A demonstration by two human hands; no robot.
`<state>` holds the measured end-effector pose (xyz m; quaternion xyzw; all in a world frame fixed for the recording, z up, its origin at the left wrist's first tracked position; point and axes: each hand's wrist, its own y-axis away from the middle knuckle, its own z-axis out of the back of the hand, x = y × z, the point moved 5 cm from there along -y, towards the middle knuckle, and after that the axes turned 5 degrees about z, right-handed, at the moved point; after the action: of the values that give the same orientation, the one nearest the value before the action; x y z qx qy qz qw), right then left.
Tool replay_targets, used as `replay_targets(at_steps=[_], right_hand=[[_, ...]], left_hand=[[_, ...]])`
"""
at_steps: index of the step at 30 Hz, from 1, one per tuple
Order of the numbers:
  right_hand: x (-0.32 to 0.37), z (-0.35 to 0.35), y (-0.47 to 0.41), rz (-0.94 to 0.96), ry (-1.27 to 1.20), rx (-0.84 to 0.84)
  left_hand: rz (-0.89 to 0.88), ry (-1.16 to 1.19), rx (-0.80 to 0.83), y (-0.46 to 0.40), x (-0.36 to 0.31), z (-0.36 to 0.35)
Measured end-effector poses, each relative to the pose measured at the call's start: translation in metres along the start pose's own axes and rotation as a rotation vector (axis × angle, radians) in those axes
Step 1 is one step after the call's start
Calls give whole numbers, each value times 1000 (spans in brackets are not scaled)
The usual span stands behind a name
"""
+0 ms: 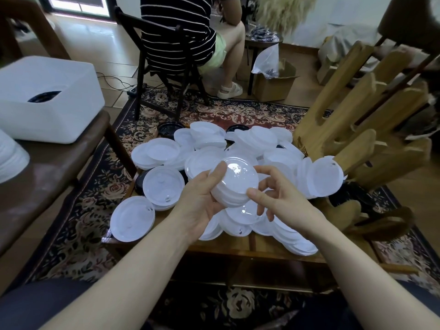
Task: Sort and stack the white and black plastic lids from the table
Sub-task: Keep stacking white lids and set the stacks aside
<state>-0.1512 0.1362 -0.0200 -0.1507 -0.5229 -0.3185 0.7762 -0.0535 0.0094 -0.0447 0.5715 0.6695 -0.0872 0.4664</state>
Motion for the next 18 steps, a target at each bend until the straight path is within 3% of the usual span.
replay_targets(at_steps=[5,9,12,18], right_hand=[[-3,2,-1,11,117,3],[-7,5,-5,68,27,-33],[-14,10,-6,157,308,-55],[-39,-16,-1,311,889,154]], left_hand=[[-38,-11,-128,-3,-2,8],[-84,-16,-158,-2,-8,9],[-102,26,-251,-1,-11,18],[-43,131,-313,3,-17,33]])
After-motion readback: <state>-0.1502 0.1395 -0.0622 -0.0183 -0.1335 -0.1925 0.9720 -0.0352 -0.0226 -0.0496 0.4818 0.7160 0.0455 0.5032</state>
